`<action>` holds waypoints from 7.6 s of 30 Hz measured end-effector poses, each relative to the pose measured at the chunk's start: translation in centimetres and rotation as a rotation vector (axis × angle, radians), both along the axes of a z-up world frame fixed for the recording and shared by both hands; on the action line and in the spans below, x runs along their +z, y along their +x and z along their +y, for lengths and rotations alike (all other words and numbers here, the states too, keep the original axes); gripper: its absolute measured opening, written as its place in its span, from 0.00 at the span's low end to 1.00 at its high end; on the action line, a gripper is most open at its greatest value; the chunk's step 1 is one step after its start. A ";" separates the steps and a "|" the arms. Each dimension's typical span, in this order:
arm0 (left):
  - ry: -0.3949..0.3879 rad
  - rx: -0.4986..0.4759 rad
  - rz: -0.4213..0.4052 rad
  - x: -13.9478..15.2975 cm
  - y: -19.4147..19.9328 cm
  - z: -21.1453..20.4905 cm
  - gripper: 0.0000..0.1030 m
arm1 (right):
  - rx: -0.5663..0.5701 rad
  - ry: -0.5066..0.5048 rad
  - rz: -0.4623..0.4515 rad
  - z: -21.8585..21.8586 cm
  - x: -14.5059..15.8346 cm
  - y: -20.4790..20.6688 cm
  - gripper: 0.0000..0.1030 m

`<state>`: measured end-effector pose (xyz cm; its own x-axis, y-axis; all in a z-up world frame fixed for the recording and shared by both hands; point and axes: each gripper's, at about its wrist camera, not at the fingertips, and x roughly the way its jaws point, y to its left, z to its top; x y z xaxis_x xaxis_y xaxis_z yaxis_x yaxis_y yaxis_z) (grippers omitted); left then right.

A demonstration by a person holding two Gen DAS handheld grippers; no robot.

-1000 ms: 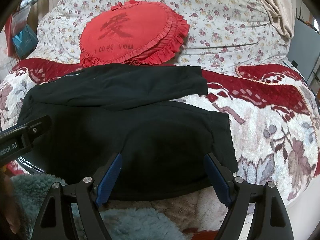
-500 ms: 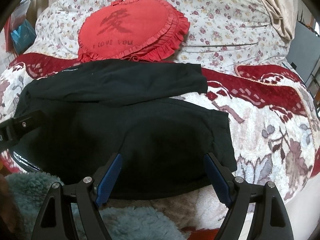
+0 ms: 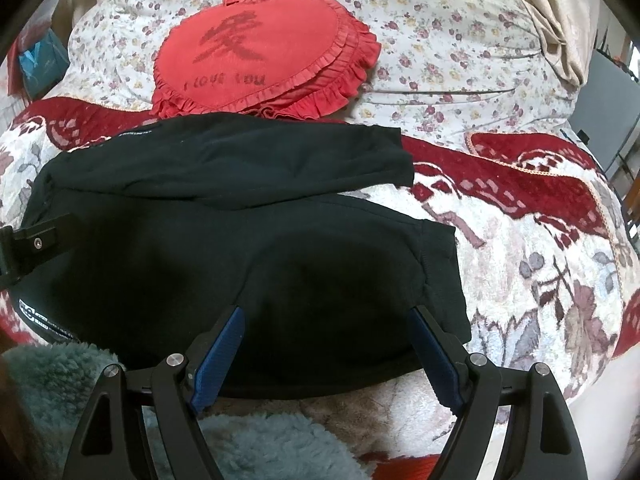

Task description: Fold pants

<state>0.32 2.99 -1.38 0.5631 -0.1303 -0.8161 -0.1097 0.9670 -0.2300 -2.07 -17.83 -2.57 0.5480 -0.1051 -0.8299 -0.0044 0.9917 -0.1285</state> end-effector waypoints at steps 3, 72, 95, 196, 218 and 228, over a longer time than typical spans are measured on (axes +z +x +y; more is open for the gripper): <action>0.001 0.002 -0.008 0.3 -0.3 -0.2 0.99 | 0.000 0.006 -0.001 -0.2 0.0 0.0 0.79; 0.257 0.079 -0.073 2.1 -3.9 3.6 0.99 | 0.076 0.079 0.010 0.1 0.0 -0.3 0.60; 0.246 0.080 -0.057 2.0 -3.7 3.6 0.99 | 0.072 0.047 0.018 0.0 -0.2 -0.2 0.60; -0.031 0.228 -0.088 -7.0 -4.3 20.3 0.55 | -0.194 0.810 -0.008 -22.2 -2.6 -1.7 0.57; -0.133 0.241 -0.097 -7.0 -4.4 21.7 0.17 | -0.061 1.117 0.046 -22.1 -7.9 -0.4 0.23; -0.232 0.187 -0.148 -7.7 -5.1 22.0 0.42 | -0.077 1.038 0.031 -21.4 -7.9 -0.2 0.22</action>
